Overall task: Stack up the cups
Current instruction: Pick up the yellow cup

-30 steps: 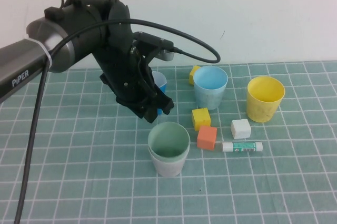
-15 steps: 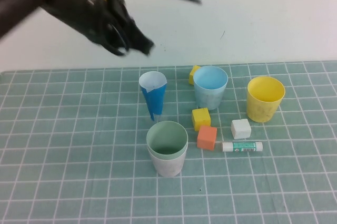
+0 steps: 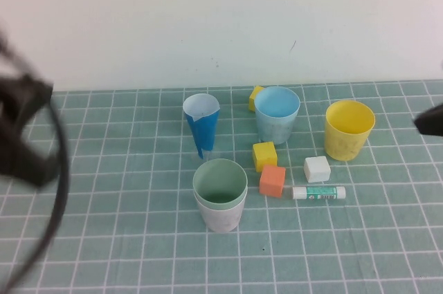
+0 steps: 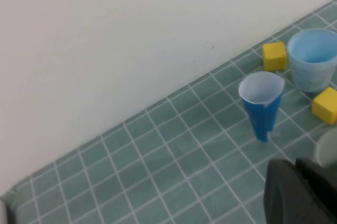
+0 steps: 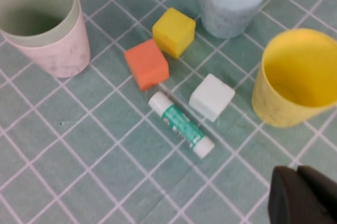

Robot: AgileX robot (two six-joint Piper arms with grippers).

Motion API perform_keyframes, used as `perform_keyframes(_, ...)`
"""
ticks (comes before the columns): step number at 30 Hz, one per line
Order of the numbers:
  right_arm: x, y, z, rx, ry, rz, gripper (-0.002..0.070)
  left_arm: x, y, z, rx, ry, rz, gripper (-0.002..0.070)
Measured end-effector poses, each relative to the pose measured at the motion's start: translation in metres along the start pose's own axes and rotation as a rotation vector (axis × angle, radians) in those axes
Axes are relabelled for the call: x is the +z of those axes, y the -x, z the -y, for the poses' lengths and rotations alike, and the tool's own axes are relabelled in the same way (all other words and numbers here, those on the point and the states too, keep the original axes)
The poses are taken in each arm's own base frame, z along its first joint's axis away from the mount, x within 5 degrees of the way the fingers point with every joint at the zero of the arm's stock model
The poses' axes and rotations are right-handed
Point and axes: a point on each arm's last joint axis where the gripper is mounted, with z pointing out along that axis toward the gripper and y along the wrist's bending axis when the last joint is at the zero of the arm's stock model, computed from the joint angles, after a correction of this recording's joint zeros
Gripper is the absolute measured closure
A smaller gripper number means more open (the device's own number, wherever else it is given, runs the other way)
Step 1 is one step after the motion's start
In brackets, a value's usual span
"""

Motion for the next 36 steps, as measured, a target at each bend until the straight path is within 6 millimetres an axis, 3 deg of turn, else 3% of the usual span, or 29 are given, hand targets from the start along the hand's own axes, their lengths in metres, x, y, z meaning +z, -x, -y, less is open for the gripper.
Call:
perform_keyframes(4,0.032,0.023,0.015,-0.082,0.018,-0.056,0.0670,-0.010,-0.042,0.008,-0.015,-0.004,0.036,0.0673)
perform_keyframes(7,0.054,0.037,0.024,-0.157,0.007,-0.116,0.0611,-0.005,-0.065,0.014,-0.052,-0.014,0.026,0.0673)
perform_keyframes(10,0.076,0.046,0.039,-0.138,-0.012,-0.156,0.0468,0.006,-0.090,0.020,-0.068,-0.030,-0.014,0.0673)
perform_keyframes(13,0.098,0.047,0.054,-0.103,-0.019,-0.190,0.0279,0.015,-0.111,0.026,-0.066,-0.042,-0.053,0.0673)
perform_keyframes(15,0.113,0.047,0.063,-0.099,-0.026,-0.211,0.0202,0.017,-0.117,0.028,-0.065,-0.046,-0.048,0.0673)
perform_keyframes(21,0.155,0.044,0.086,-0.057,-0.052,-0.220,0.0155,0.018,-0.116,0.028,-0.052,-0.041,-0.007,0.0673)
perform_keyframes(24,0.172,0.040,0.094,-0.053,-0.053,-0.228,0.0176,0.018,-0.118,0.027,-0.025,-0.032,-0.020,0.0673)
perform_keyframes(26,0.183,0.037,0.098,-0.053,-0.052,-0.239,0.0230,0.018,-0.118,0.027,-0.016,-0.029,-0.026,0.0673)
perform_keyframes(28,0.189,0.036,0.101,-0.055,-0.054,-0.243,0.0306,0.018,-0.118,0.026,-0.010,-0.027,-0.026,0.0673)
perform_keyframes(33,0.190,0.043,0.106,-0.069,-0.057,-0.235,0.0590,0.017,-0.118,0.026,-0.008,-0.026,-0.023,0.0673)
perform_keyframes(36,0.179,0.062,0.109,-0.090,-0.052,-0.212,0.0654,0.017,-0.118,0.026,-0.006,-0.025,-0.021,0.0673)
